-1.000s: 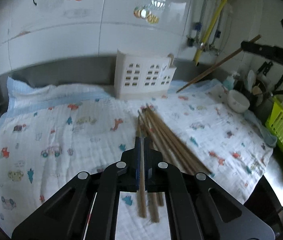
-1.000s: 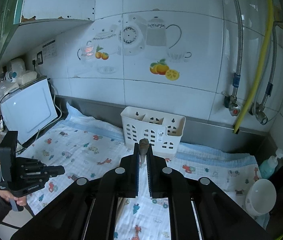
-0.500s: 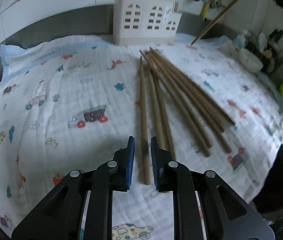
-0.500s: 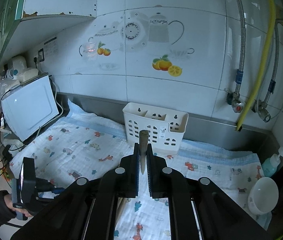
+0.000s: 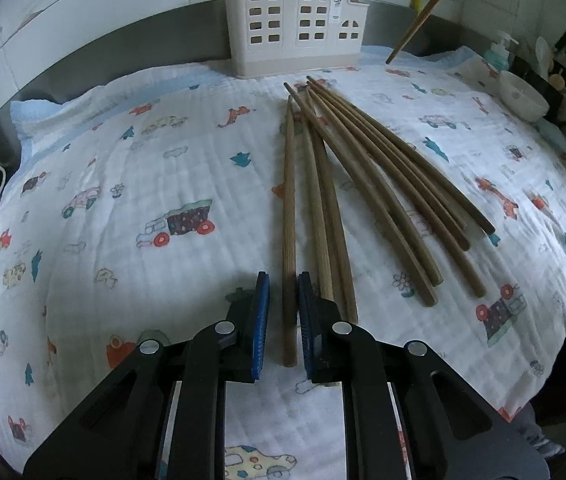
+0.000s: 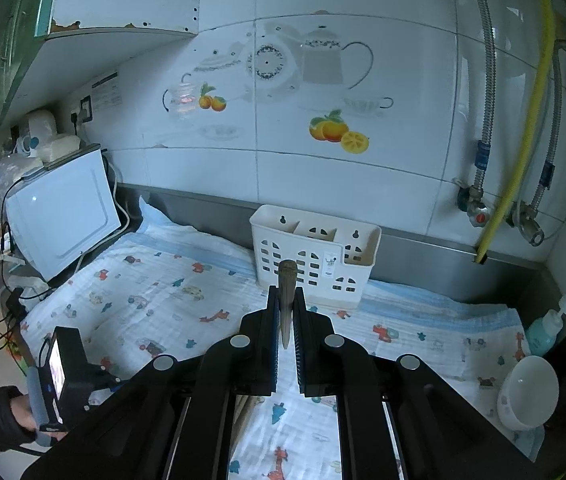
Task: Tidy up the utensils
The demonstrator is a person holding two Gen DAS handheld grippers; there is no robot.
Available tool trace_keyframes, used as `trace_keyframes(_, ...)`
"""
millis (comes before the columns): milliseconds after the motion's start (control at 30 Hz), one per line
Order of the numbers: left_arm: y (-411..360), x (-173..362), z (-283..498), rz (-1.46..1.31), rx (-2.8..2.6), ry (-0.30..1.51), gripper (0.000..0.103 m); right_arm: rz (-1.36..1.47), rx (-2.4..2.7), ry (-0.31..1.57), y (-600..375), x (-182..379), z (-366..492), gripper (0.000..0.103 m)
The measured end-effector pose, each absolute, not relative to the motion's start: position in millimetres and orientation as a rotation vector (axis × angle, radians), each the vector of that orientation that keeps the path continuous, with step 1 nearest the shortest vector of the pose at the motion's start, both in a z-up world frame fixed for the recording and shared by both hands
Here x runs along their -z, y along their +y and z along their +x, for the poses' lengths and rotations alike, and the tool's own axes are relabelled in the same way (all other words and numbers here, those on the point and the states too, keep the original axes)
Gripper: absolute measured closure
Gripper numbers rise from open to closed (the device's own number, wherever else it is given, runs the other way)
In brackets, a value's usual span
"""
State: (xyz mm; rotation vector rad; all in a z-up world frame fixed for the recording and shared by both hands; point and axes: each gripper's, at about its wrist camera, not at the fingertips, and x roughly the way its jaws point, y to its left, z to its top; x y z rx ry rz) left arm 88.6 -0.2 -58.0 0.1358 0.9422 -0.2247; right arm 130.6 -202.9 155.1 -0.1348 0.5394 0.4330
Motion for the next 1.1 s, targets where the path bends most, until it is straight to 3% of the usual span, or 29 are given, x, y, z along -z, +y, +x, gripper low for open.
trace_keyframes(67, 0.3, 57.4, 89.6, 0.125, 0.218, 0.947, 0.090, -0.135, -0.436, 0.539, -201.6, -155.4, 130.3, 0.096)
trace_keyframes(133, 2.8, 56.8, 90.7, 0.110, 0.223, 0.949, 0.097, -0.135, -0.438, 0.536, -201.1, -156.7, 128.6, 0.096)
trace_keyframes(600, 45.2, -1.3, 92.4, -0.123, 0.307, 0.762, 0.098, -0.136, -0.413, 0.516, -204.3, -168.1, 126.9, 0.096)
trace_keyframes(1100, 36.3, -47.0, 115.5, -0.092, 0.347, 0.665, 0.098, -0.146, -0.403, 0.501, -202.0, -183.3, 147.5, 0.096)
